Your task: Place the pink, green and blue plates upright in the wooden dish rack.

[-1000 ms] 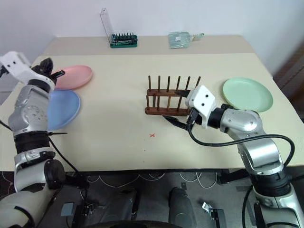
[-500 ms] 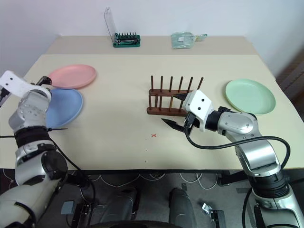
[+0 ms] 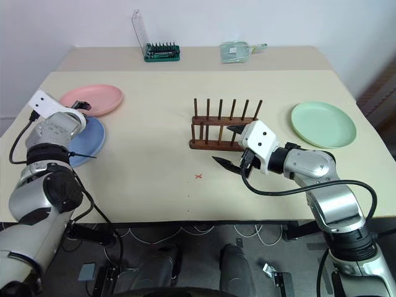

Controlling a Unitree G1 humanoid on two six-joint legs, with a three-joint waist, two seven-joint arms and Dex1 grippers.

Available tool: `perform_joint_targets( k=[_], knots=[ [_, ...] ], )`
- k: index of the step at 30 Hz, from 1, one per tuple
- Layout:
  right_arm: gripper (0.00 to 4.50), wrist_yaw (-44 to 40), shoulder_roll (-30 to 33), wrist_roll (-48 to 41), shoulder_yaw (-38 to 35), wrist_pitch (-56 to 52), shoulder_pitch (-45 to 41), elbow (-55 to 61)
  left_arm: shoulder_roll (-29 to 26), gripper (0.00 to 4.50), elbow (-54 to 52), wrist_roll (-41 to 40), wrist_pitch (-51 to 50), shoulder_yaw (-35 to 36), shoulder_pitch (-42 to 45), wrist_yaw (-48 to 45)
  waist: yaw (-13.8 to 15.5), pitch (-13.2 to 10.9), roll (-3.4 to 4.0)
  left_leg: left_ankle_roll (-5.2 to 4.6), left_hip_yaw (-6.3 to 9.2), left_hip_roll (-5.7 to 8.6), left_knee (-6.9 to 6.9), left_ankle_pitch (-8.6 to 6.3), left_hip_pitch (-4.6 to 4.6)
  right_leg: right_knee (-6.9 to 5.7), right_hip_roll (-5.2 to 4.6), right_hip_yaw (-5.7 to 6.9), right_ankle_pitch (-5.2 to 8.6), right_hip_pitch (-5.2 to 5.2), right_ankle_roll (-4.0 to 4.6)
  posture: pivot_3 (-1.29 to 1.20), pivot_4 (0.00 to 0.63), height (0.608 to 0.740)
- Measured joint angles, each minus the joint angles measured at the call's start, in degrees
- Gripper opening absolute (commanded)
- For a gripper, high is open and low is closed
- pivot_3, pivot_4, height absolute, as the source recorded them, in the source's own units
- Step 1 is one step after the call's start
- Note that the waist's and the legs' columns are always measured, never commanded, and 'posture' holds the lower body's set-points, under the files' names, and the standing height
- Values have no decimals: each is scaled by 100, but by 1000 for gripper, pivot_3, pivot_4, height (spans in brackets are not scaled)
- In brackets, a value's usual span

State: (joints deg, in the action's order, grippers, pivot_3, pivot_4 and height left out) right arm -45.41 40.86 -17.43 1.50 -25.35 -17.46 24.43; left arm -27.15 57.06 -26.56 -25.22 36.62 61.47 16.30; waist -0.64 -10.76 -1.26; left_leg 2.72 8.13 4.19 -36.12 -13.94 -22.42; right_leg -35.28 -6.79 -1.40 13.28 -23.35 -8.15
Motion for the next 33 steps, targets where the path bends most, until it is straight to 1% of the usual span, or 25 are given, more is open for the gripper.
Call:
perform_joint_targets(
  k=[7, 13, 17, 20, 23, 25, 27, 29, 31, 33],
  knots=[
    [4500, 0, 0, 32, 0, 15, 7, 0, -16, 60, 80, -37, 123, 20, 22, 55, -15, 0, 0, 0, -1, -1, 0, 0, 0, -5, 0, 0, 0, -3, 0, 0, 150, 740],
    [4500, -4, 1, 38, -1, 57, 7, -1, -40, 60, 63, -65, 93, 36, 39, 128, -15, 0, -1, 1, -1, -1, -1, 0, 0, -7, 0, -1, -1, -4, 0, 0, 150, 740],
    [4500, -7, 1, 47, -1, 75, 7, -1, -19, 60, -164, -130, 106, 34, -51, 10, -15, 0, -1, 1, -1, -1, 0, 1, 0, -8, -1, -1, -1, -5, 0, 0, 150, 740],
    [4500, 18, -14, 66, 0, 58, -124, -21, 185, 60, -887, -170, 228, -71, -283, -490, -10, -1, -1, 3, -1, -1, -2, 2, -3, -6, -1, -1, -1, -5, 1, 0, 150, 740],
    [4500, 79, -111, -126, -38, -148, -559, -24, 459, 60, -1852, -173, 194, -451, -398, -921, -2, -2, -2, 5, 0, -1, -2, 3, -4, -6, -1, -1, -2, -4, 3, 0, 150, 740],
    [4500, 144, -103, -60, -19, -174, -815, -35, 630, 60, -2503, -226, 82, -646, -414, -1047, 2, -2, -3, 5, 0, 0, -1, 3, -5, -1, -1, -1, -3, -4, 3, 0, 150, 740],
    [4500, 258, -68, 419, 162, 118, -1110, -200, 881, 60, -3221, -309, -171, -861, -407, -1097, 2, -2, -2, 5, 0, 1, -1, 3, -7, 0, -2, -1, -3, -5, 2, 0, 150, 740],
    [4500, 444, -37, 1182, 550, 765, -1617, -521, 1298, 60, -3889, -429, -549, -1238, -300, -1107, 17, -2, -3, 7, -1, 2, -3, 4, -8, -1, -2, -1, -3, -4, 0, 0, 150, 740],
    [4500, 671, -41, 1920, 910, 1470, -2029, -793, 1604, 60, -4341, -479, -949, -1653, -155, -1070, -3, -2, -3, 31, -3, 2, -2, 18, -7, 3, -2, -2, -3, -4, -1, 0, 150, 740],
    [4500, 824, -54, 2424, 1139, 1931, -2214, -1087, 1835, 60, -4661, -532, -1234, -1914, -93, -1006, -38, -2, -3, 34, -8, 0, 1, 19, -5, 3, -2, -4, -3, -5, -1, 0, 150, 740]
  ],
)
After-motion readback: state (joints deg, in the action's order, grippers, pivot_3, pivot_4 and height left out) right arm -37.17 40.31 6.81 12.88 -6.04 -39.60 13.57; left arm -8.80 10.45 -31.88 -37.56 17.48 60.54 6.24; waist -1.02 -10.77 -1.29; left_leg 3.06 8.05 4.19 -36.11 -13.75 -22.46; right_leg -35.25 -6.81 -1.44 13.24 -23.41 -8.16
